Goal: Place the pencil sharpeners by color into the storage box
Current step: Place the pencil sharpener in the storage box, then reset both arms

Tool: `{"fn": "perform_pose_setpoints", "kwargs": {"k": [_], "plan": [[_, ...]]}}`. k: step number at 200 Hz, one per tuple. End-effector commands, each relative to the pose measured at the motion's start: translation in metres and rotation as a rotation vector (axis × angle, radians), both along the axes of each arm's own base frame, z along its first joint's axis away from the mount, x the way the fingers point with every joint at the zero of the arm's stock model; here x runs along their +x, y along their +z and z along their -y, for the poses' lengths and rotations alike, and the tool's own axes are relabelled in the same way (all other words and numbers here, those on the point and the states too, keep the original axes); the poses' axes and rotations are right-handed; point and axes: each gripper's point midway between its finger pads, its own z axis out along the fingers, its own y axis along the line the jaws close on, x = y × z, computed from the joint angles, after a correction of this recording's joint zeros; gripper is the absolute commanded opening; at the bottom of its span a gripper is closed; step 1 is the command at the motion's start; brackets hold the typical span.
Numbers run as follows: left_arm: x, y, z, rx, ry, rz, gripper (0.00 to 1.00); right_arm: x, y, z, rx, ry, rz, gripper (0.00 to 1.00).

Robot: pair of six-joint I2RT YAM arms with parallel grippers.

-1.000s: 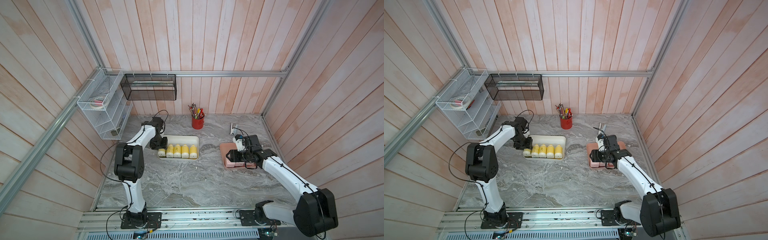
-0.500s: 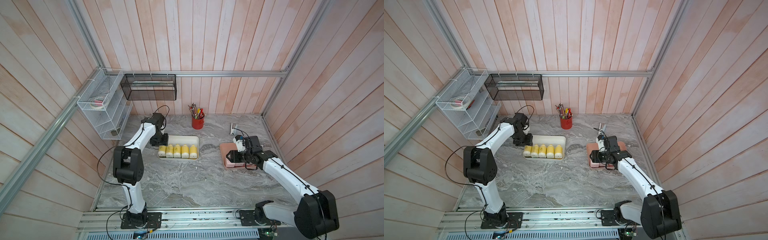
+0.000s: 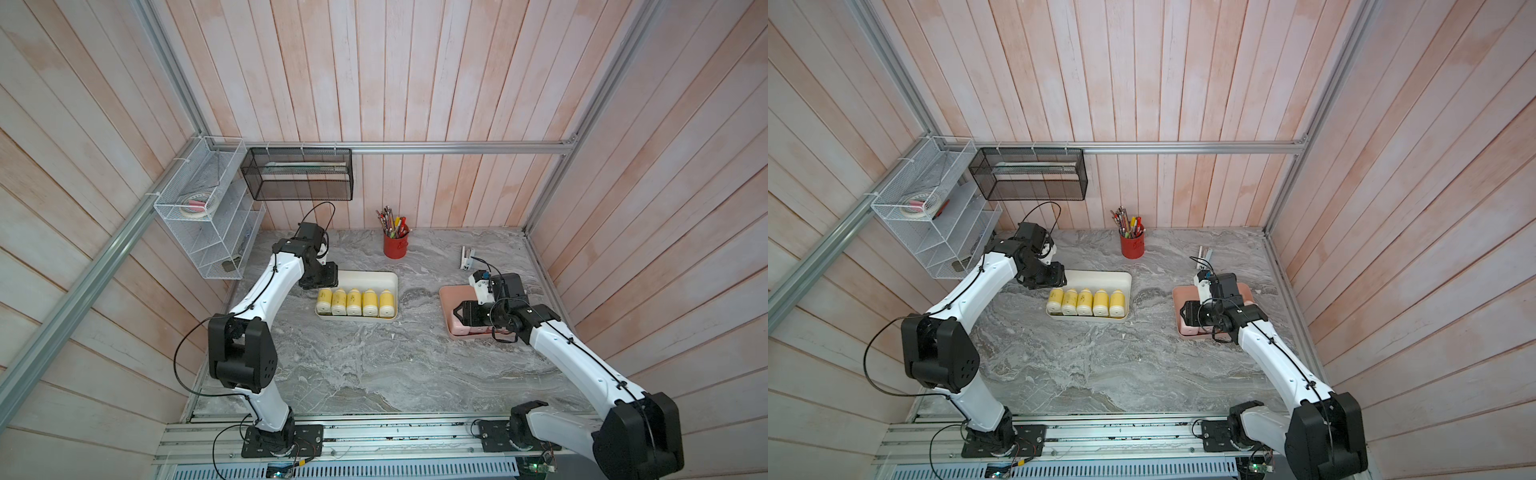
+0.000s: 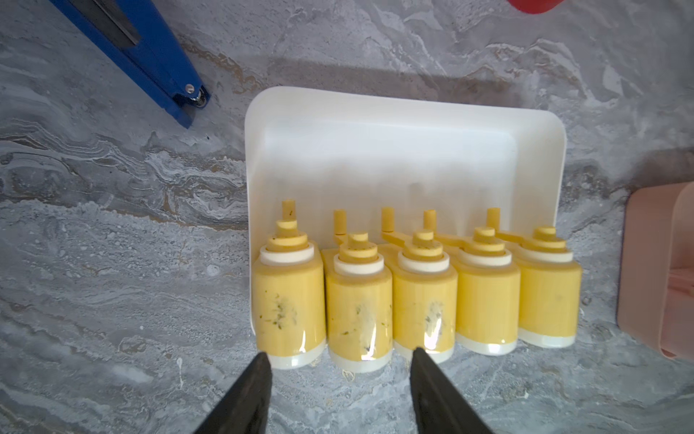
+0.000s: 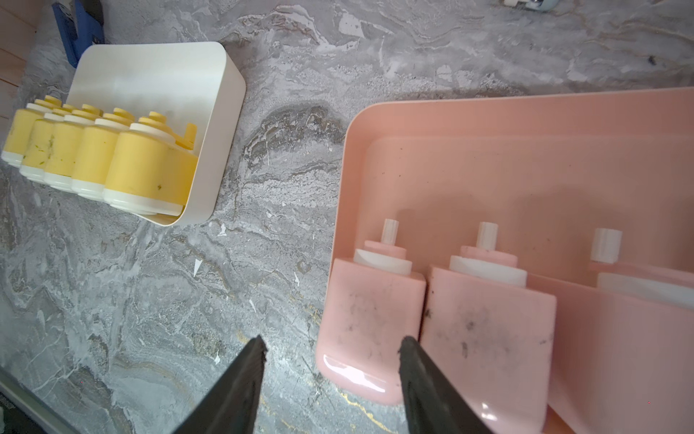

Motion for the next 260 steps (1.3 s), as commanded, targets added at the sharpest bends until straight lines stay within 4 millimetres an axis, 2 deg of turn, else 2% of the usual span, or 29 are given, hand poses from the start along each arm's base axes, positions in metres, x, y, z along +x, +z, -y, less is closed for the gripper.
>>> {"fn": "perform_pose_setpoints", "kwargs": {"k": [1, 32, 59, 70, 102, 131, 150, 206, 260], "plan": [[0.002, 0.013, 0.011, -0.075, -0.013, 0.088, 0.64, -0.005, -0.006, 0.003, -0.009, -0.021, -0.011, 0.6], [-0.007, 0.017, 0.008, -0.081, -0.017, 0.153, 0.72, -0.003, -0.005, 0.007, -0.009, -0.053, 0.001, 0.6], [-0.013, 0.026, 0.005, -0.081, -0.022, 0.227, 0.9, 0.001, 0.001, 0.011, -0.006, -0.094, 0.031, 0.6], [-0.016, 0.027, 0.004, -0.078, -0.023, 0.246, 1.0, 0.003, 0.004, 0.013, -0.007, -0.107, 0.044, 0.6], [-0.019, 0.03, 0.001, -0.069, -0.022, 0.29, 1.0, 0.008, 0.01, 0.02, -0.018, -0.158, 0.081, 0.64], [-0.018, 0.037, -0.008, -0.036, 0.001, 0.375, 1.0, 0.012, 0.017, 0.029, -0.024, -0.212, 0.125, 0.81], [-0.018, 0.045, -0.017, -0.013, 0.031, 0.461, 1.0, 0.016, 0.023, 0.036, -0.03, -0.25, 0.163, 0.98], [-0.019, 0.069, -0.044, 0.064, 0.107, 0.746, 1.0, 0.027, 0.041, 0.052, -0.041, -0.323, 0.325, 0.98], [-0.018, 0.065, -0.075, 0.144, 0.194, 0.946, 1.0, 0.039, 0.045, 0.064, -0.07, -0.374, 0.464, 0.98]]}}
